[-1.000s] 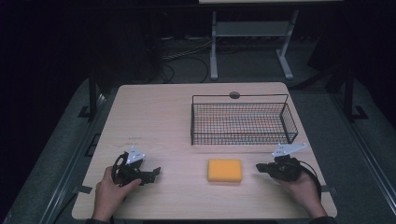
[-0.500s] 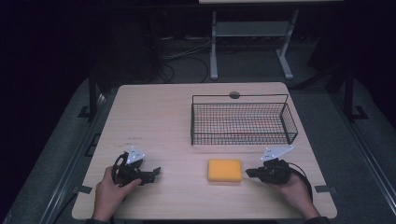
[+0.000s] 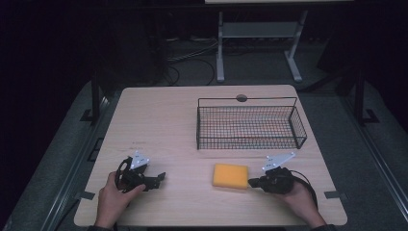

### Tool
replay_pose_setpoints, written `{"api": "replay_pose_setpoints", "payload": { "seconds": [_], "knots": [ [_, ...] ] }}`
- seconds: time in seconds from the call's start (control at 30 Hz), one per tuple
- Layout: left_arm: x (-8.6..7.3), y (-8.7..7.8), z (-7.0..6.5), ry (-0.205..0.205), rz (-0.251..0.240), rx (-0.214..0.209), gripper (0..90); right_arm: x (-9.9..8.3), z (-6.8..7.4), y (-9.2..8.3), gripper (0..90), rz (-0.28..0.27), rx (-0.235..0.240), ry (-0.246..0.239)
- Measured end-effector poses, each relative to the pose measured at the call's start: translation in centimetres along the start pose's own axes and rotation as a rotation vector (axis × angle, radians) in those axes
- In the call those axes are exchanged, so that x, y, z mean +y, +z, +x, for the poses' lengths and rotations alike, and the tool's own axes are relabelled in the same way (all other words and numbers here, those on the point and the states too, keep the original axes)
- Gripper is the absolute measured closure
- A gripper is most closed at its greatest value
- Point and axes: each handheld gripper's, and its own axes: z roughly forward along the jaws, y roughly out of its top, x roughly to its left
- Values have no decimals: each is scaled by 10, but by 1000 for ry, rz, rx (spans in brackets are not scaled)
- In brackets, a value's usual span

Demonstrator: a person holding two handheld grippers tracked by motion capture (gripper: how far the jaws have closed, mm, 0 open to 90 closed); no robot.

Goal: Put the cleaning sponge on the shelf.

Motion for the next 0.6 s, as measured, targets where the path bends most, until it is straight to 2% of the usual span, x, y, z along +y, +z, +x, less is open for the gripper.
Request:
{"api": "replay_pose_setpoints", "payload": {
  "seconds": [0.6],
  "knots": [
    [0,0,0,0,0,0,128,6,19,10,898,22,55,-51]
  ]
}}
